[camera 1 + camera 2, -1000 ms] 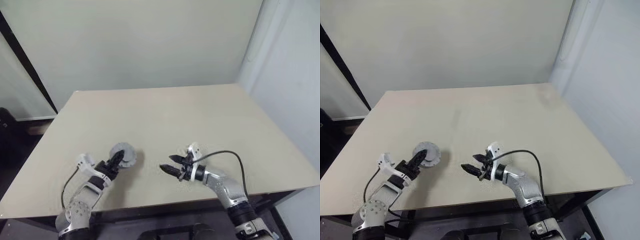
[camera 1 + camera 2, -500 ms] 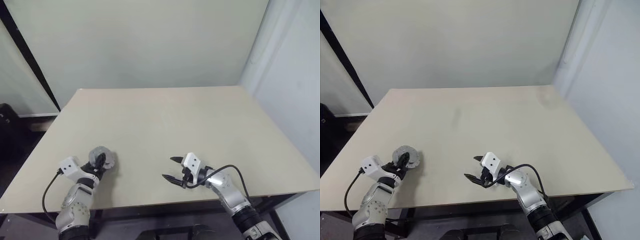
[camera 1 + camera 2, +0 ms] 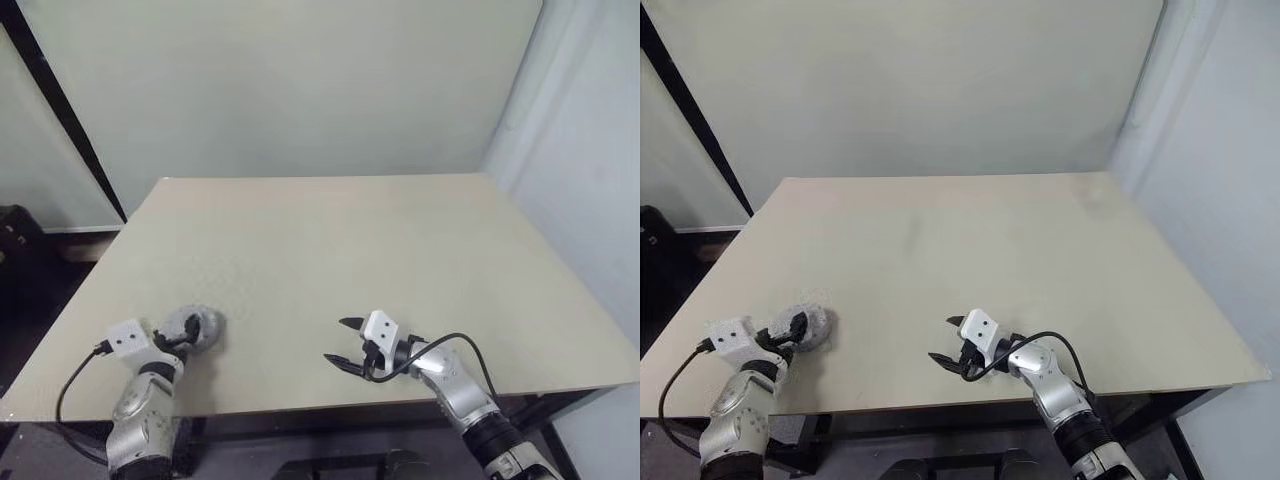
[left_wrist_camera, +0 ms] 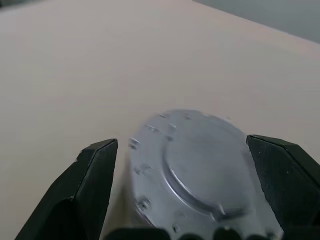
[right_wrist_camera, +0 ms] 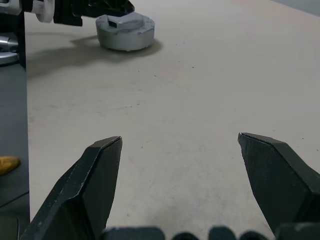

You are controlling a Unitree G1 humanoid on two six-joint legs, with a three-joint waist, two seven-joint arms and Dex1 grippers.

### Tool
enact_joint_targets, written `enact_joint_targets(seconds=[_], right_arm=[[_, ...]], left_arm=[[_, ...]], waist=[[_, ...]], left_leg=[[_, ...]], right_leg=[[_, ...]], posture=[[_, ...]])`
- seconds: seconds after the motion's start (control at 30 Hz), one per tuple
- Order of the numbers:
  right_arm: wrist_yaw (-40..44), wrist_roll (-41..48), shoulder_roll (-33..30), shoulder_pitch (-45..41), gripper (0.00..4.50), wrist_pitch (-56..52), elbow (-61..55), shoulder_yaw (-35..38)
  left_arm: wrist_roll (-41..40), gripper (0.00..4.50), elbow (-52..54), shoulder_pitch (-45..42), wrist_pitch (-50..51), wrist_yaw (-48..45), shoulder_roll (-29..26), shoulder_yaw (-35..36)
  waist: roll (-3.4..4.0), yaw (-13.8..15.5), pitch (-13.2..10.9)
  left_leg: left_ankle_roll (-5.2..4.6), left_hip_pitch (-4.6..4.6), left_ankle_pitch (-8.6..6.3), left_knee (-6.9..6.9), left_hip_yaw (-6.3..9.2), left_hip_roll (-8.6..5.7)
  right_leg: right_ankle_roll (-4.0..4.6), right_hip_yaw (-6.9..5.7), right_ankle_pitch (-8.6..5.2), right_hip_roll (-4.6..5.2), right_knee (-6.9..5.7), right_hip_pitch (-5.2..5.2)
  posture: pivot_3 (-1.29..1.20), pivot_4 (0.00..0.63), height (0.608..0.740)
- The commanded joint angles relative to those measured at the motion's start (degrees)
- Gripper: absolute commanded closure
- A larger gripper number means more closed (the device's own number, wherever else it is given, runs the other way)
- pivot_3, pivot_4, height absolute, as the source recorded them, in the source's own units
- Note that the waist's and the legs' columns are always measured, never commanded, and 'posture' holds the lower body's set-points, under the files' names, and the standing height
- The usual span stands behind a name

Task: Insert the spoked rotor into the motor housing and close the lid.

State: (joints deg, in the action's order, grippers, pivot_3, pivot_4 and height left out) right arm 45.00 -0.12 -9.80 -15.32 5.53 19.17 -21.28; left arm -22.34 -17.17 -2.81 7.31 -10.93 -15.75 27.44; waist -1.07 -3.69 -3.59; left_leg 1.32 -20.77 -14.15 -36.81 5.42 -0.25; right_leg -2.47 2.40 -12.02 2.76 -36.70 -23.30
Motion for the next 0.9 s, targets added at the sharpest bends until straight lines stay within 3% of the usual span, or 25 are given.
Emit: enact_joint_targets(seconds=[0.03, 0.17, 0.4, 0.53, 0.9], right_arm=[[-1.0, -0.1, 0.3, -1.6, 0.45, 1.4, -0.6, 0.8], [-2.4, 0.4, 0.3, -1.6, 0.45, 0.9, -0.4, 2.0], [-5.5, 3.3, -1.2, -0.1, 0.45, -2.5, -2.3, 8.0], [-8.2, 3.7, -2.3, 0.8, 0.45, -4.4, -3.7, 11.3], [-12.5, 1.9, -0.9, 2.8, 0.45, -6.7, -6.2, 10.7]], left_arm=[[2.3, 0.05, 2.7, 0.2, -3.3, 0.6, -0.8, -0.7], [3.4, 0.05, 5.8, 1.4, -4.5, -2.2, -1.4, -2.9], [-0.5, 0.05, 19.8, 5.9, 2.2, -20.8, -4.8, -16.0], [0.2, 0.05, 22.2, 7.0, 4.6, -25.4, -5.9, -20.8], [1.0, 0.05, 18.9, 6.4, 3.8, -28.3, -8.1, -20.3]], waist=[[0.00, 0.0, 0.0], [0.00, 0.1, 0.0], [0.06, 0.8, 0.0], [0.18, 0.8, 0.0], [0.35, 0.8, 0.0]], left_leg=[[0.00, 0.00, 0.00, -0.01, -0.01, 0.00], [0.00, 0.01, 0.00, -0.01, -0.02, 0.01], [0.00, -0.01, 0.00, -0.01, -0.08, -0.02], [-0.01, 0.00, 0.00, -0.01, -0.13, 0.00], [-0.02, 0.03, 0.00, -0.03, -0.17, 0.17]], right_leg=[[0.00, 0.00, 0.00, 0.00, 0.00, 0.00], [0.00, 0.01, 0.00, 0.00, -0.01, 0.00], [0.01, 0.04, -0.01, 0.02, 0.00, 0.00], [0.01, 0.07, -0.01, 0.02, -0.02, -0.03], [0.03, 0.11, -0.01, -0.15, -0.06, -0.06]], posture=[[0.00, 0.000, 0.740], [0.00, 0.000, 0.740], [0.00, 0.000, 0.740], [0.00, 0.000, 0.740], [0.00, 0.000, 0.740]])
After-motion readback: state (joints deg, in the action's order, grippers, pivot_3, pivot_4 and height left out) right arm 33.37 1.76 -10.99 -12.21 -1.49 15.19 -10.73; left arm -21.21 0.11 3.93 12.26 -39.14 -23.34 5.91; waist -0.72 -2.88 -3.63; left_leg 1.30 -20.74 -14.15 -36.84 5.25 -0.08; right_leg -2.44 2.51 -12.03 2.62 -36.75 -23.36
